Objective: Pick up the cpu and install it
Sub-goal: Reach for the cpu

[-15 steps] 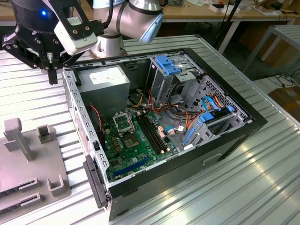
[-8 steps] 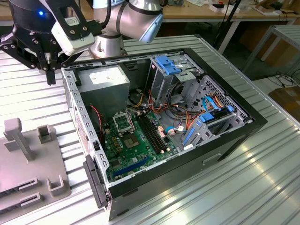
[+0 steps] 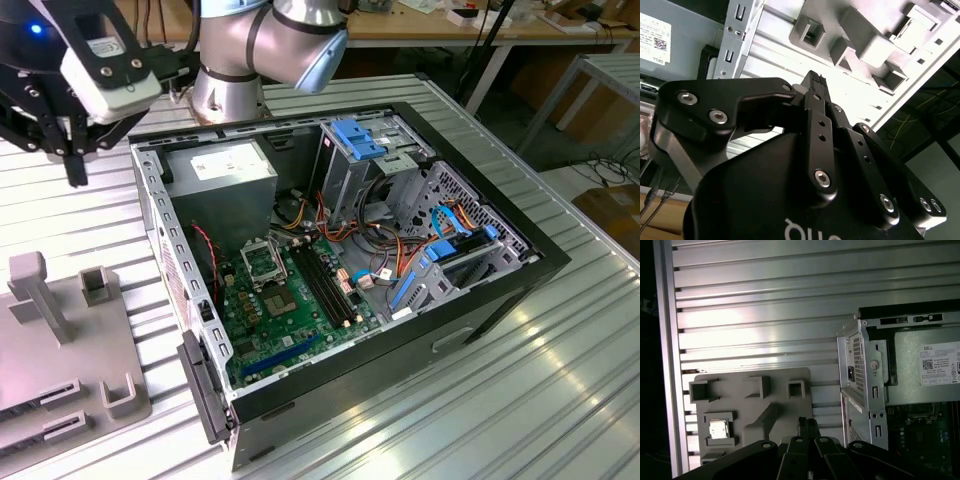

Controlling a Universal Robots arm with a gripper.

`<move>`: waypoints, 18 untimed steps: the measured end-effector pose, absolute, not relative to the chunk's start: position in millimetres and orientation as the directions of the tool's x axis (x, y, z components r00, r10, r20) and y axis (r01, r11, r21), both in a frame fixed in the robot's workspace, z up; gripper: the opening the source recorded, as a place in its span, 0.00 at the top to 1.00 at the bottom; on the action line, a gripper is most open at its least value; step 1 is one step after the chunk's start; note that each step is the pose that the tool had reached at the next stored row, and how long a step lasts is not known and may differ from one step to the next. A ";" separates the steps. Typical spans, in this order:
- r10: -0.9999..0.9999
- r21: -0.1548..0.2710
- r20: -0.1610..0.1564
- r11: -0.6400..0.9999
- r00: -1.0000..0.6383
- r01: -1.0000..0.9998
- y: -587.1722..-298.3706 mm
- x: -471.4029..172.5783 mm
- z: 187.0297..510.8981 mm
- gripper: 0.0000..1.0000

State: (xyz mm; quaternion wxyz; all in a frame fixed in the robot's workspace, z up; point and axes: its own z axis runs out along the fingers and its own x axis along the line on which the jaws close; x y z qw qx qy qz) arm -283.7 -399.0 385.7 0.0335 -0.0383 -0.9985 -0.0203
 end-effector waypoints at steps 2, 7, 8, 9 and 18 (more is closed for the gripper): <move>0.075 0.038 0.065 0.996 -0.995 0.078 -399.0 -291.7 385.7 0.89; 0.075 0.039 0.053 0.996 -0.996 0.077 -399.1 -306.2 385.7 0.89; 0.075 0.039 0.053 0.996 -0.996 0.077 -399.1 -307.7 385.7 0.89; 0.075 0.039 0.053 0.996 -0.996 0.077 -399.1 -308.9 385.7 0.89; 0.075 0.036 0.041 0.996 -0.996 0.077 -399.1 -313.9 385.7 0.89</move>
